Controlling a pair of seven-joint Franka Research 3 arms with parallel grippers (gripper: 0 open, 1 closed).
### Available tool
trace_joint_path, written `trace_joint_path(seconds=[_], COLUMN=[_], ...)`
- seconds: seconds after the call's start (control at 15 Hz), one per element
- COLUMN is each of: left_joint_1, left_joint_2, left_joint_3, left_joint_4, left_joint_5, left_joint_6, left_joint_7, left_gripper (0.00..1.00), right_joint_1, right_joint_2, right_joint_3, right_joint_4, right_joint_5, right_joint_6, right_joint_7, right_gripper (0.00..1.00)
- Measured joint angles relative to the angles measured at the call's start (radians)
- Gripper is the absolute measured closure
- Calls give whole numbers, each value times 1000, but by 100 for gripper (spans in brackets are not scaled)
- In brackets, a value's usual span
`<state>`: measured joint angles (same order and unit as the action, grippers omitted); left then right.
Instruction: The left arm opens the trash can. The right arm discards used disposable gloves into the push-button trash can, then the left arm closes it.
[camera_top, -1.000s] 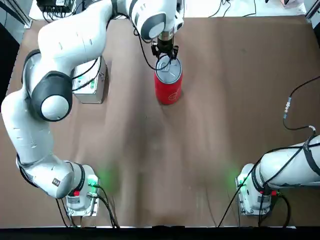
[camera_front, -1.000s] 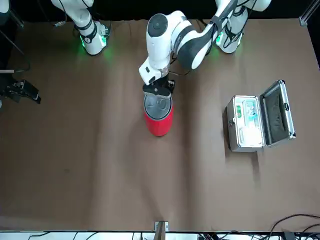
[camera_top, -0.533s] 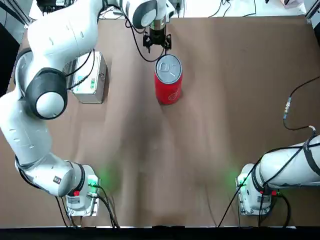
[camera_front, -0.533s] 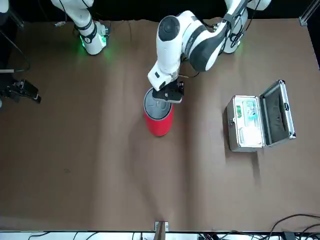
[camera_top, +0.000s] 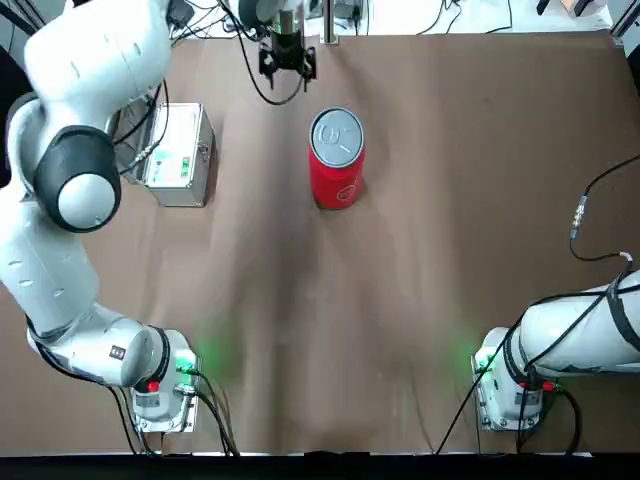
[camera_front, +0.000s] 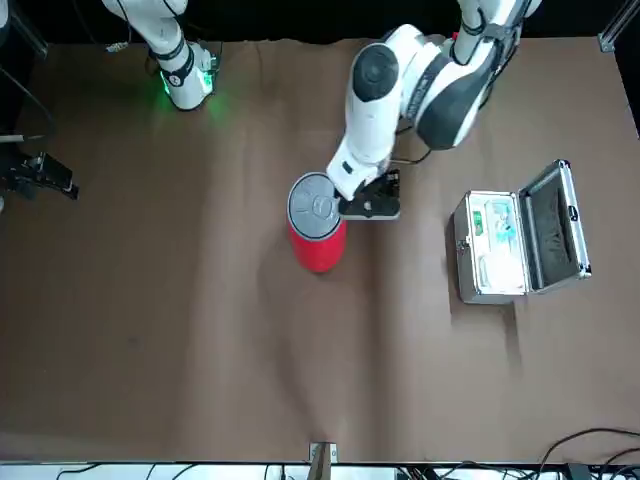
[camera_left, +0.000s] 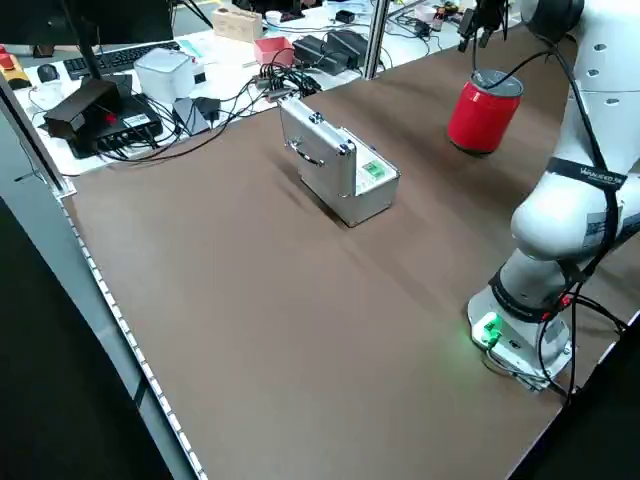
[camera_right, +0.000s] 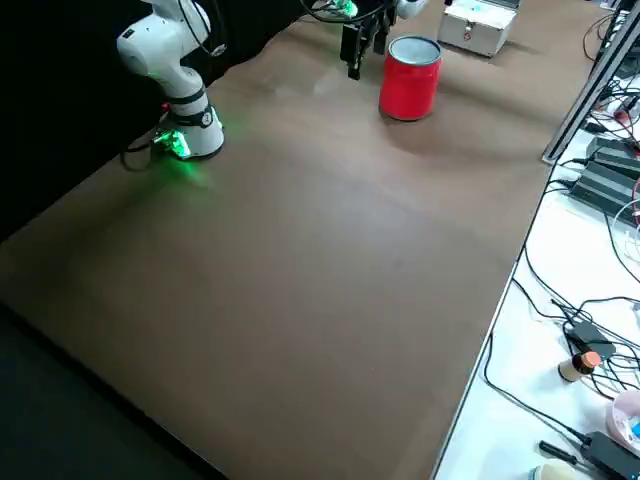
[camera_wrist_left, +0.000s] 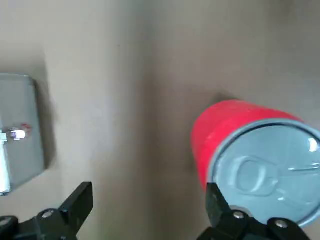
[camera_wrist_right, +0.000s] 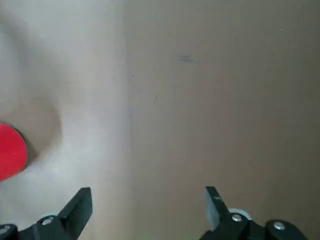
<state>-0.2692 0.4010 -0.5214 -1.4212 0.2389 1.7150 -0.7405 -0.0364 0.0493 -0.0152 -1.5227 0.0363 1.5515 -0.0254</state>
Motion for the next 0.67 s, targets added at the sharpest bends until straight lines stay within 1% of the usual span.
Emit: trace_joint_path(seconds=[0.13, 0.4, 0.67], left_joint_1=[43, 126, 168], left_joint_2=[-29, -79, -95], left_joint_3=[-1, -1, 0], left_joint_4=[2, 2, 2], left_joint_5=[-9, -15, -21], left_joint_6=[-51, -148, -188], left_joint_7=[60, 164, 184], left_gripper=[1, 1, 0], right_joint_1=[1, 3, 3], right_joint_2=[0, -1, -1], right_joint_3=[2, 10, 10], right_joint_4=[5, 49, 61], right_joint_5=[0, 0, 0], right_joint_6=[2, 2, 1], right_joint_7=[-4, -6, -8], right_gripper=[0, 0, 0])
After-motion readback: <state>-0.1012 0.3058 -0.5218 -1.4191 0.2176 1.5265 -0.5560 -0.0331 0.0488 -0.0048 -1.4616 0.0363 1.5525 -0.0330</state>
